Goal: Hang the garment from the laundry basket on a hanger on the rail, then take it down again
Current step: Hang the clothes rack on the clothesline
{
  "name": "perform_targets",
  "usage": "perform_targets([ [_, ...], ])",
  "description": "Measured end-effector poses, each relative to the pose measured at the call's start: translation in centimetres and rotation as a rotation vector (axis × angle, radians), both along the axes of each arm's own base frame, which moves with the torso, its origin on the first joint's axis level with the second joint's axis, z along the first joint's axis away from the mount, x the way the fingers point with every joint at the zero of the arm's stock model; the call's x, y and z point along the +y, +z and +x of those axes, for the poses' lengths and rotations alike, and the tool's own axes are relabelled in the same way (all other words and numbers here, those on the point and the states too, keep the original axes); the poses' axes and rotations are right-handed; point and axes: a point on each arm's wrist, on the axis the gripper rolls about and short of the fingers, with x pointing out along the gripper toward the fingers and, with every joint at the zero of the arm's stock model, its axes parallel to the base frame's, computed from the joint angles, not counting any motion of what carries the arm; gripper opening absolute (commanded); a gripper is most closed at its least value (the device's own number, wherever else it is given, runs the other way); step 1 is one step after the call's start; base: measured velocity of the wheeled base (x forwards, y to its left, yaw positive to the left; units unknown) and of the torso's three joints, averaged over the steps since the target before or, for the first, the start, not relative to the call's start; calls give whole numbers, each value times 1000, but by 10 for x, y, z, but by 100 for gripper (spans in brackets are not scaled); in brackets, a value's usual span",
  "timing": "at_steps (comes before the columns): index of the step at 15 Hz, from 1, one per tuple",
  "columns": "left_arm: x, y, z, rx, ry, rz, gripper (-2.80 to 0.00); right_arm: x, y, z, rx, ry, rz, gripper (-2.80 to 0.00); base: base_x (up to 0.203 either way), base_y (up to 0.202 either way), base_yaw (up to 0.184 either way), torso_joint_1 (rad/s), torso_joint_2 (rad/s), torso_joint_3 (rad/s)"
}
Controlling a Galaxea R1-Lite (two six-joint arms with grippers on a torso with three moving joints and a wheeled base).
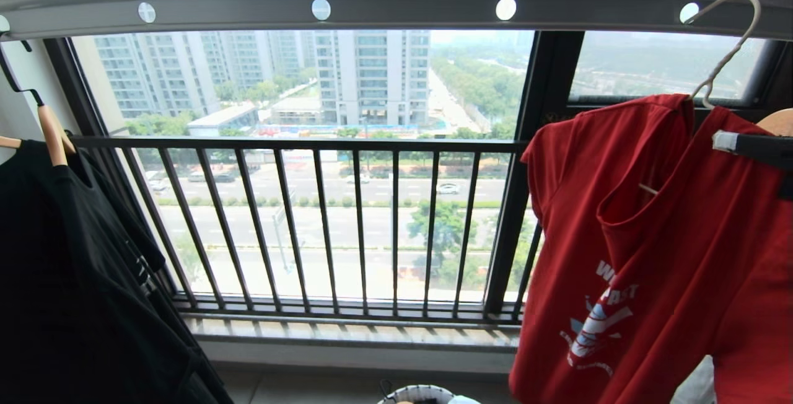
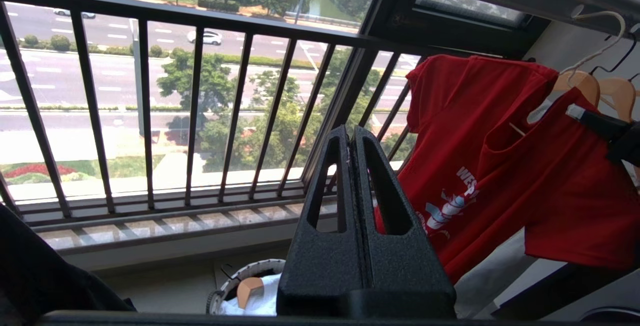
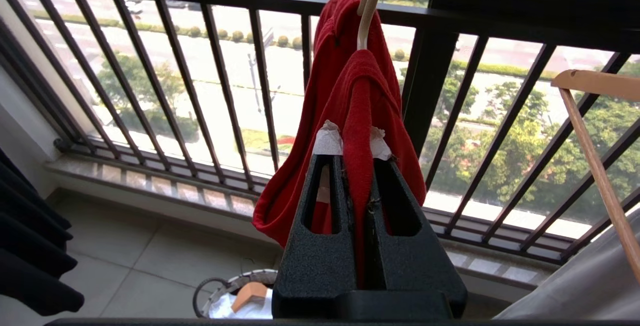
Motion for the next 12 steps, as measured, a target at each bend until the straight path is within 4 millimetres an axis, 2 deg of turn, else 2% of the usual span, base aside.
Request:
perform_targets([
  [6, 0, 0, -1, -3, 1, -1, -280, -2, 4, 17, 2, -12, -33, -280, 0, 0, 0, 0, 0, 0],
  [12, 1, 1, -3, -8, 1, -2, -280, -3, -3, 27, 36, -13, -51, -280, 0, 0, 0, 0, 0, 0],
])
